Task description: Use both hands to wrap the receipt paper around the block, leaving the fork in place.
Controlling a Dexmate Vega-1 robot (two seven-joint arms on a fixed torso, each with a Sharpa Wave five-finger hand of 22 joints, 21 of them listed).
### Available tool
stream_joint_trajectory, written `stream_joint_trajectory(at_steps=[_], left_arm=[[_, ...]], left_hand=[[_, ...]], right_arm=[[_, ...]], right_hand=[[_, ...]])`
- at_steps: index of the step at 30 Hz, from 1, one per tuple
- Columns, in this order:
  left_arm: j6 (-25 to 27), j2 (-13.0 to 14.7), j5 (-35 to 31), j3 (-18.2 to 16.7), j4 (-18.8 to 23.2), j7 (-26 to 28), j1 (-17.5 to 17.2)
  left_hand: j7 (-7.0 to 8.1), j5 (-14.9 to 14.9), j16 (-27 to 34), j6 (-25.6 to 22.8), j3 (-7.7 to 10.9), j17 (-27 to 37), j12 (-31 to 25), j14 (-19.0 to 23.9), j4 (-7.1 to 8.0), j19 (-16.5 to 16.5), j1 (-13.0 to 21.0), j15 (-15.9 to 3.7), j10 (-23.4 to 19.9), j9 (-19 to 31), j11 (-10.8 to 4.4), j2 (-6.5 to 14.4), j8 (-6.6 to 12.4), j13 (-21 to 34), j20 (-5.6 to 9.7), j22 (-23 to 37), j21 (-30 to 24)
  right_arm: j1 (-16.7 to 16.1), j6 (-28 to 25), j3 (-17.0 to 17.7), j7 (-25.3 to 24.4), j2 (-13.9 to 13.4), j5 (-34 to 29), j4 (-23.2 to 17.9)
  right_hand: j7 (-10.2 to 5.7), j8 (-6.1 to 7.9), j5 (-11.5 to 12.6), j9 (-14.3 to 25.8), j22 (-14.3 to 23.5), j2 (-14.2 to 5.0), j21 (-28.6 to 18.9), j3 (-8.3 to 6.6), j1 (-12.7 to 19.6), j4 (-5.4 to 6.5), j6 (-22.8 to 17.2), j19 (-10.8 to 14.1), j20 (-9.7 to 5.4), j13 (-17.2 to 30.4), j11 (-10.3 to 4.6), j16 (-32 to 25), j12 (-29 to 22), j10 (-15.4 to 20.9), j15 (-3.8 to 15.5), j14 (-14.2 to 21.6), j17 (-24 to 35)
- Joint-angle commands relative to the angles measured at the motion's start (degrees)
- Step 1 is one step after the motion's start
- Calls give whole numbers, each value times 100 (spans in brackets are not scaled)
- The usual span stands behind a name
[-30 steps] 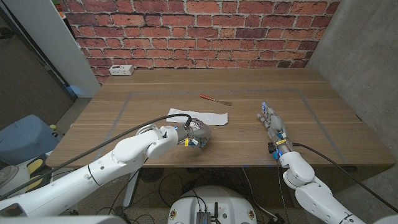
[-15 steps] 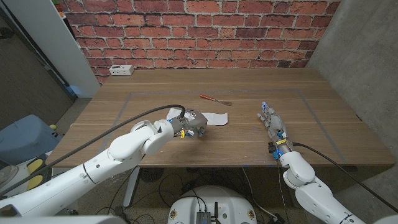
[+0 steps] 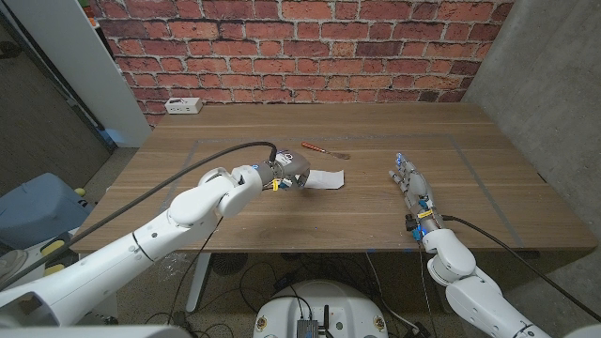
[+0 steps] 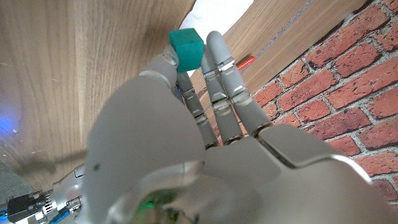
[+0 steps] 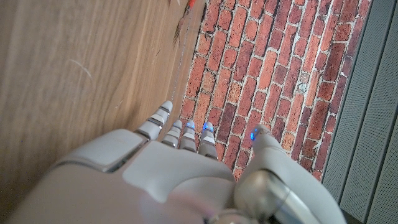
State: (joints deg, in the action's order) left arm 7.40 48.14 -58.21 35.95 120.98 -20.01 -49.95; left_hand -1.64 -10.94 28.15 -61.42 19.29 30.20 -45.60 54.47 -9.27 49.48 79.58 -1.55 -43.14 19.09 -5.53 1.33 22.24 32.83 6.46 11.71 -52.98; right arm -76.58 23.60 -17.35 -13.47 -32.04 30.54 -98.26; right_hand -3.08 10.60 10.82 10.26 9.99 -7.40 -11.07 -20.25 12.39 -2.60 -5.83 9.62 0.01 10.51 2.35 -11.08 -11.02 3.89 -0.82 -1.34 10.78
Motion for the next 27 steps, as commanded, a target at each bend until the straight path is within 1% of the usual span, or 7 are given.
stream_joint_trajectory(at_steps=[1, 2, 4, 9, 12, 16, 27], left_arm=[[-173, -246, 247, 270, -526, -164, 609], [-169, -238, 254, 282, -526, -160, 618], [-190, -332, 217, 396, -674, -248, 788], [-237, -469, 258, 574, -939, -356, 1059], [-245, -542, 234, 677, -1091, -376, 1203], [-286, -634, 241, 797, -1302, -362, 1385], [-415, -854, 317, 1117, -1859, -328, 1801]], left_hand=[[-15, -31, -18, -21, 42, 35, 26, 682, 3, -27, 310, -1129, -21, 17, -7, 237, -18, 20, 233, 7, -57], [-37, -30, -27, -38, 45, 42, 30, 682, 3, -33, 310, -1133, -25, 14, -14, 235, -18, 18, 235, 4, -70], [-21, -29, -33, -35, 49, 49, 34, 685, 5, -40, 309, -1129, -19, 24, -13, 235, -18, 22, 235, 1, -82], [-11, -24, -58, -47, 56, 67, 35, 688, 5, -58, 306, -1143, -21, 25, -8, 225, -29, 37, 242, -9, -120], [-10, -21, -72, -46, 64, 83, 43, 697, 9, -73, 303, -1136, -25, 24, 2, 227, -40, 37, 246, -15, -147], [-8, -17, -95, -44, 72, 103, 56, 698, 11, -91, 300, -1142, -10, 34, 8, 221, -49, 41, 251, -24, -182], [8, -8, -152, -16, 93, 185, 73, 673, 15, -166, 293, -1128, 6, 91, 21, 216, -65, 77, 257, -47, -272]], right_arm=[[100, -18, -15, 22, 39, 28, 87], [100, -17, -15, 24, 39, 29, 88], [155, -36, -24, 58, 40, 47, 122], [240, -58, -30, 112, 50, 102, 192], [302, -63, -36, 157, 59, 141, 255], [373, -69, -45, 206, 71, 183, 330], [414, -72, -19, 169, 81, 207, 379]], right_hand=[[-19, 15, 21, 11, 9, 23, -32, -18, -54, 5, -37, 18, 17, 34, 24, -18, -25, 21, -17, 1, 17], [-19, 14, 20, 11, 9, 24, -32, -17, -54, 5, -36, 18, 17, 34, 24, -19, -26, 23, -19, 2, 17], [-18, 15, 21, 11, 9, 23, -33, -20, -50, 1, -37, 20, 15, 34, 8, -17, -26, 26, -19, -1, 15], [-18, 15, 20, 11, 9, 22, -32, -18, -52, -1, -39, 17, 15, 34, 15, -15, -24, 21, -22, -6, 16], [-19, 15, 19, 11, 9, 22, -31, -14, -57, 1, -39, 15, 8, 34, 41, -16, -24, 21, -21, -10, 18], [-17, 15, 19, 11, 9, 22, -31, -14, -52, -5, -39, 15, 10, 34, 25, -16, -23, 20, -25, -8, 16], [-17, 14, 18, 11, 9, 26, -30, -9, -54, -10, -41, 12, 10, 35, 16, -17, -24, 23, -28, -9, 16]])
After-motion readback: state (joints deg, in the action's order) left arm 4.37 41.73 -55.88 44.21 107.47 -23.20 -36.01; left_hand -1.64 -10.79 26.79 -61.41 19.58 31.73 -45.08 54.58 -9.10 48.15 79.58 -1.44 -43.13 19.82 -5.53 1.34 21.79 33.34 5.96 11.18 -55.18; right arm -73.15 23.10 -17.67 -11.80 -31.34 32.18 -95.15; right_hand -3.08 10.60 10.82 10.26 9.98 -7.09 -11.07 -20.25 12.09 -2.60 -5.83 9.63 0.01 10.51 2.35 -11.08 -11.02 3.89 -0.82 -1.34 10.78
